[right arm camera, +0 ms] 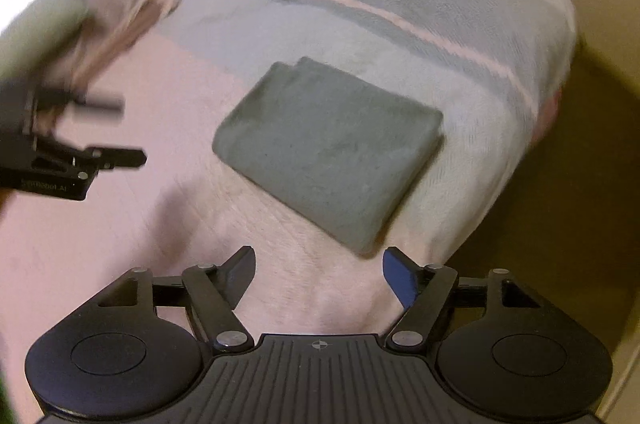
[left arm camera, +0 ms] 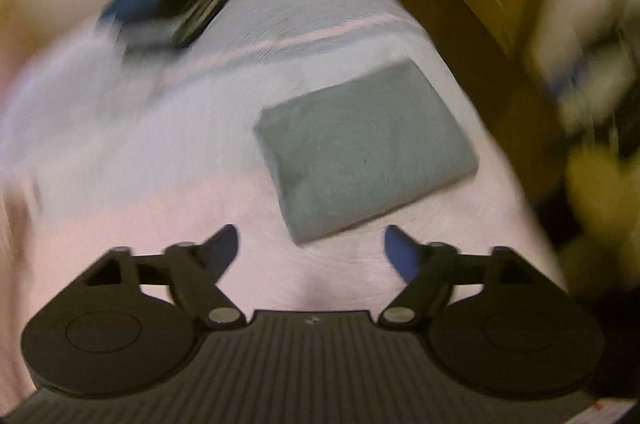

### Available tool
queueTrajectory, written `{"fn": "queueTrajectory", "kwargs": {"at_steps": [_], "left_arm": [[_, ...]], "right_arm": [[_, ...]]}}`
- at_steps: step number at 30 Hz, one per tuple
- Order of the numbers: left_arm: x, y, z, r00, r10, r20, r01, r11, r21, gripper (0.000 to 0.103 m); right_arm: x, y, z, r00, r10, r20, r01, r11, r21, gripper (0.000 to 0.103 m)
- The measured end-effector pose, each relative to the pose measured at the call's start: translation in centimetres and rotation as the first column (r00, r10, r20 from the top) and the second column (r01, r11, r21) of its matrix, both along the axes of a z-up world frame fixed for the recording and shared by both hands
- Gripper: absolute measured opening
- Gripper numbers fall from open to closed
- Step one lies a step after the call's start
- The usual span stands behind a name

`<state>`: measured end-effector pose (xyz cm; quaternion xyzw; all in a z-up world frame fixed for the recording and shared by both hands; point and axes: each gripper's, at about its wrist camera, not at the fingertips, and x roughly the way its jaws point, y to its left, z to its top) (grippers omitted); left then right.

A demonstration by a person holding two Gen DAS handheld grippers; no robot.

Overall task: Fold clothes
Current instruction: 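Open both grippers and pull back from the folded grey-green cloth, then grasp the folded cloth's end with the right gripper while the left gripper grasps the other end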

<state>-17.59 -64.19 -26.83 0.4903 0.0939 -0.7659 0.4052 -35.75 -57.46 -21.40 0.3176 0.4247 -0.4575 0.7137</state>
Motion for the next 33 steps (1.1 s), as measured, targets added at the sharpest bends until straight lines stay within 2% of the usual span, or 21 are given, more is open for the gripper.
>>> {"fn": "queueTrajectory", "kwargs": {"at_steps": [1, 3, 6, 9, 12, 14, 15, 16, 17, 18, 20, 22, 25, 27, 29, 31, 33], "left_arm": [[-0.8, 0.6, -0.9, 0.993, -0.093, 0.068, 0.095, 0.995, -0.038, 0.083], [-1.8, 1.5, -2.9, 0.959, -0.225, 0.171, 0.242, 0.966, -0.088, 0.085], [-2.8, 2.0, -6.4, 0.905, -0.346, 0.248, 0.381, 0.918, -0.110, 0.086], [-3.1, 1.8, -9.7, 0.861, -0.413, 0.298, 0.465, 0.876, -0.128, 0.086], [-3.7, 0.7, -12.5, 0.843, -0.432, 0.320, 0.493, 0.858, -0.142, 0.086], [-4.1, 0.0, -14.0, 0.827, -0.449, 0.339, 0.516, 0.845, -0.140, 0.086], [-4.2, -0.3, -14.6, 0.815, -0.458, 0.354, 0.530, 0.837, -0.138, 0.086], [-4.4, -0.7, -15.1, 0.803, -0.466, 0.372, 0.544, 0.827, -0.137, 0.087], [-4.6, -0.9, -15.4, 0.794, -0.472, 0.384, 0.555, 0.821, -0.138, 0.088], [-4.7, -1.2, -15.5, 0.782, -0.477, 0.400, 0.568, 0.811, -0.143, 0.088], [-5.2, -1.5, -15.3, 0.759, -0.484, 0.435, 0.589, 0.795, -0.146, 0.088], [-5.7, -1.9, -14.7, 0.740, -0.476, 0.475, 0.607, 0.777, -0.166, 0.088], [-6.5, -2.9, -13.1, 0.727, -0.462, 0.507, 0.619, 0.762, -0.193, 0.084], [-7.2, -3.8, -12.6, 0.708, -0.470, 0.528, 0.630, 0.757, -0.171, 0.074], [-7.6, -4.7, -12.2, 0.694, -0.469, 0.547, 0.633, 0.759, -0.153, 0.042], [-7.9, -5.5, -11.6, 0.699, -0.487, 0.523, 0.623, 0.774, -0.111, 0.037], [-8.1, -5.9, -11.2, 0.707, -0.495, 0.504, 0.611, 0.788, -0.083, 0.034]], "right_arm": [[0.7, 0.1, -0.7, 0.997, 0.061, -0.051, -0.062, 0.998, -0.021, 0.071], [2.3, 0.4, -2.6, 0.971, 0.175, -0.160, -0.185, 0.981, -0.051, 0.072], [4.4, 0.4, -6.5, 0.901, 0.310, -0.303, -0.351, 0.932, -0.089, 0.072], [5.8, -0.2, -10.9, 0.824, 0.396, -0.405, -0.475, 0.873, -0.112, 0.072], [6.6, -0.6, -15.0, 0.737, 0.440, -0.514, -0.577, 0.805, -0.138, 0.072], [6.7, -0.6, -16.9, 0.660, 0.455, -0.599, -0.652, 0.742, -0.155, 0.072], [6.3, -0.9, -17.1, 0.640, 0.453, -0.620, -0.669, 0.725, -0.161, 0.068], [5.8, -1.3, -17.1, 0.634, 0.453, -0.628, -0.676, 0.719, -0.164, 0.060], [5.3, -1.8, -16.5, 0.649, 0.470, -0.598, -0.671, 0.725, -0.159, 0.056], [4.7, -2.3, -15.5, 0.675, 0.480, -0.560, -0.655, 0.739, -0.158, 0.046], [3.5, -3.3, -13.0, 0.709, 0.487, -0.510, -0.636, 0.755, -0.163, 0.037], [2.4, -4.5, -10.5, 0.726, 0.495, -0.478, -0.625, 0.765, -0.157, 0.034], [0.8, -6.2, -7.7, 0.735, 0.504, -0.454, -0.620, 0.770, -0.150, 0.033], [0.6, -6.7, -6.7, 0.743, 0.507, -0.437, -0.615, 0.775, -0.147, 0.033], [0.0, -6.8, -6.5, 0.740, 0.513, -0.434, -0.619, 0.772, -0.144, 0.033], [-0.1, -6.5, -6.5, 0.749, 0.510, -0.424, -0.614, 0.775, -0.152, 0.034], [0.0, -5.8, -7.0, 0.752, 0.494, -0.436, -0.609, 0.774, -0.172, 0.040]]}}
